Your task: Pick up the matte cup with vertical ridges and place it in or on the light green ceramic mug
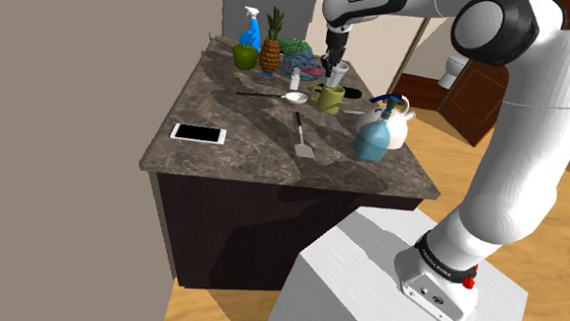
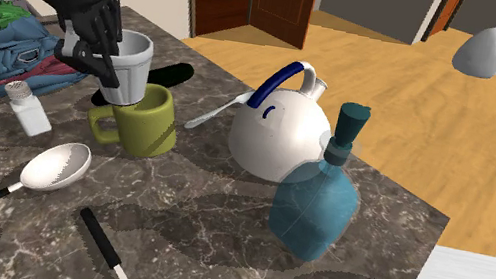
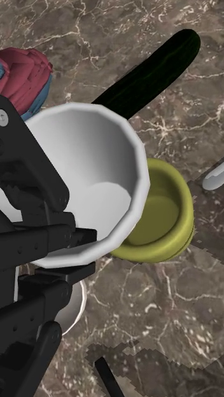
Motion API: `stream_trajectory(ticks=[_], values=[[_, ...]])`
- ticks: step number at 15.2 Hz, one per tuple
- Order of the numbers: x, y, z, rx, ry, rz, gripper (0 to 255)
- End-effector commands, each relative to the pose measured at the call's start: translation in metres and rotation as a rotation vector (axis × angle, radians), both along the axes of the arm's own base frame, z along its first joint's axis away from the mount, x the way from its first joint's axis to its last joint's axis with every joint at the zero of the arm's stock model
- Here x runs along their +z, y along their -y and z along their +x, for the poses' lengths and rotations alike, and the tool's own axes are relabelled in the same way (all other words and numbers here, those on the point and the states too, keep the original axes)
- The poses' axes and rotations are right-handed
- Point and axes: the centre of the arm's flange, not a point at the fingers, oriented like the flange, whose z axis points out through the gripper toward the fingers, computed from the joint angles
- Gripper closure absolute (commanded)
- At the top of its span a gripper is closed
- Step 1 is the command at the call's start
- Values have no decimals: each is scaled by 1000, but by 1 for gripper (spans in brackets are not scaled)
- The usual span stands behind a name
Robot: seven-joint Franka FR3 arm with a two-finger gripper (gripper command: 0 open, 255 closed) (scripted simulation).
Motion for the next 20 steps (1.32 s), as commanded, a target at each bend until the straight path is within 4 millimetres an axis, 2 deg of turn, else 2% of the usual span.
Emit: stream_trajectory(ticks=[1,4,5,10,14,20], values=[[-2,1,0,-1,-2,0,255],[-2,1,0,-1,-2,0,255],[-2,0,0,-1,-2,0,0],[-2,1,0,-1,-2,0,0],[47,-10,-1,-1,-2,0,0],[47,-10,-1,-1,-2,0,0]])
